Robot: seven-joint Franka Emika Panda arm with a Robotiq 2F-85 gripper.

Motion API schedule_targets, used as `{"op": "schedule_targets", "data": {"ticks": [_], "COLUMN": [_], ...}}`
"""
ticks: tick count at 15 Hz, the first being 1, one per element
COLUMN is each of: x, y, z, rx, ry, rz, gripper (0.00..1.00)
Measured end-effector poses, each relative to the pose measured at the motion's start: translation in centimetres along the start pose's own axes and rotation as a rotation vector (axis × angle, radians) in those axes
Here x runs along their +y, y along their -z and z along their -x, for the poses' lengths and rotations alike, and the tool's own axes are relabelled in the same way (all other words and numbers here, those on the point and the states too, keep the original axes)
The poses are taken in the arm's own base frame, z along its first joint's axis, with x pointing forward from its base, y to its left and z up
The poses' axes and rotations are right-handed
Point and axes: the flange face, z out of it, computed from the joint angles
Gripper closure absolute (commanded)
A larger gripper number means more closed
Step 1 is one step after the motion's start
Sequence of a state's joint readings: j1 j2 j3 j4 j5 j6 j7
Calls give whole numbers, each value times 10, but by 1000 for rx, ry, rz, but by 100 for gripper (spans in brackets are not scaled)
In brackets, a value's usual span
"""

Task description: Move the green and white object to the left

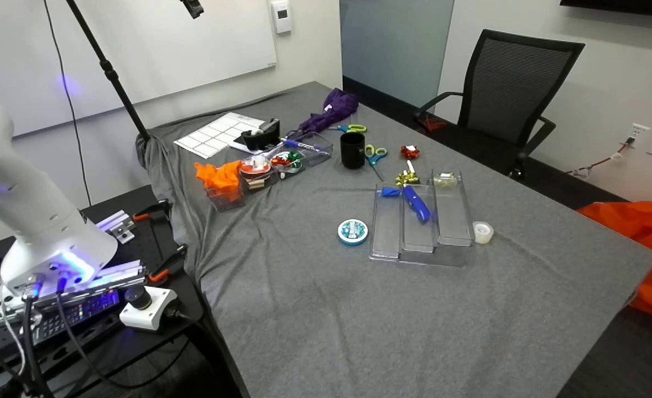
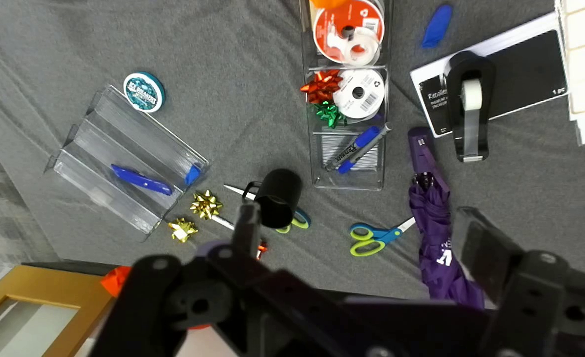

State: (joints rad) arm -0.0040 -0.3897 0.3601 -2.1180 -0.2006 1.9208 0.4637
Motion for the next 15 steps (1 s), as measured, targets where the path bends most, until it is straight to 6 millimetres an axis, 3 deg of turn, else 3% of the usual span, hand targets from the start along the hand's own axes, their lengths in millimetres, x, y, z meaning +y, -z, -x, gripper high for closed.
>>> {"op": "schedule_targets", "data": {"ticks": [12,15], "x": [0,9], "y": [0,-5], "z": [0,-4], "rx": [0,-9], "ry": [0,-45], "rz": [-1,-6], "gripper": [0,0]}}
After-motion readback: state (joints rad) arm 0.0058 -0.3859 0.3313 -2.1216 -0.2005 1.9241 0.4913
